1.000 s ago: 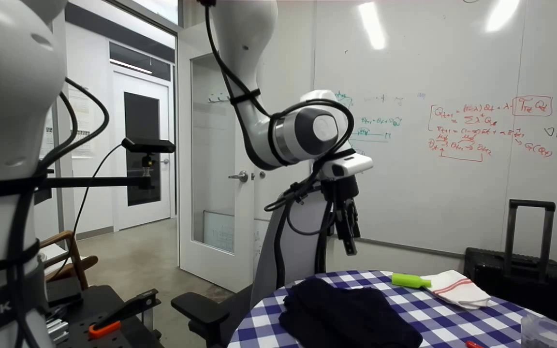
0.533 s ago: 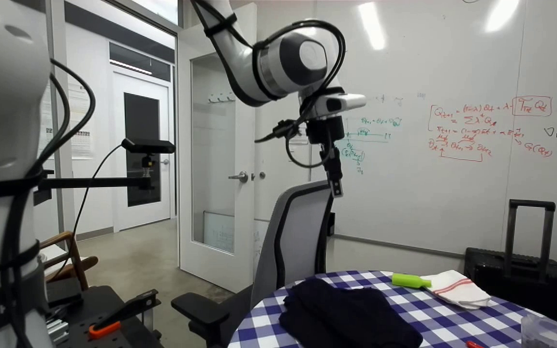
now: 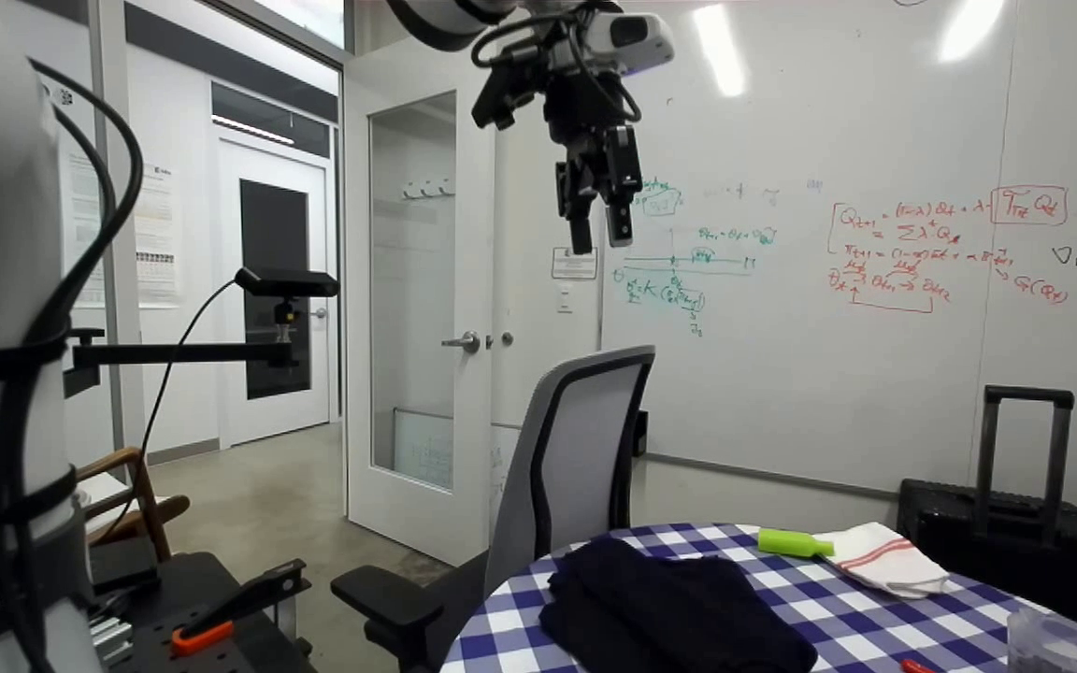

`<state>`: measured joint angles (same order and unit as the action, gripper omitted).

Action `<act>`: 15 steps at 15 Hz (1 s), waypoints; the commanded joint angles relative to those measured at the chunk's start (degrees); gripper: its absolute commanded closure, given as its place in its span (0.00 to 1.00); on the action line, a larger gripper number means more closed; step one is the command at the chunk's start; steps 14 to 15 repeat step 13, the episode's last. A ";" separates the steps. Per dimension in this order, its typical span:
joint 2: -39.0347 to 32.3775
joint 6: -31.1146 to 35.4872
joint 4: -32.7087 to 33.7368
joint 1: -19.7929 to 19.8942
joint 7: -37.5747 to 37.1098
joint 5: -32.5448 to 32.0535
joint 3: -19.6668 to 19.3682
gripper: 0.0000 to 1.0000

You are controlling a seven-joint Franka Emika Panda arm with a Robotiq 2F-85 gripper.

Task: Put the black clothing on the table.

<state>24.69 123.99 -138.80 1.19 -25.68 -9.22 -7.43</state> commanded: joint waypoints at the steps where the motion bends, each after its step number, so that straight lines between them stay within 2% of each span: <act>1: 6.76 -3.22 0.11 0.03 12.61 6.13 1.14 0.00; 5: 10.84 -3.71 -0.34 -2.57 24.44 14.50 -0.52 0.00; 7: 11.43 -6.32 -0.01 -3.95 29.95 18.07 -1.34 0.00; 8: 10.06 -3.95 0.07 -0.93 25.61 15.71 1.14 0.00; 10: 10.66 -5.21 0.07 -1.80 28.38 17.25 0.60 0.00; 15: 10.69 -5.27 0.03 -2.09 28.83 17.39 0.45 0.00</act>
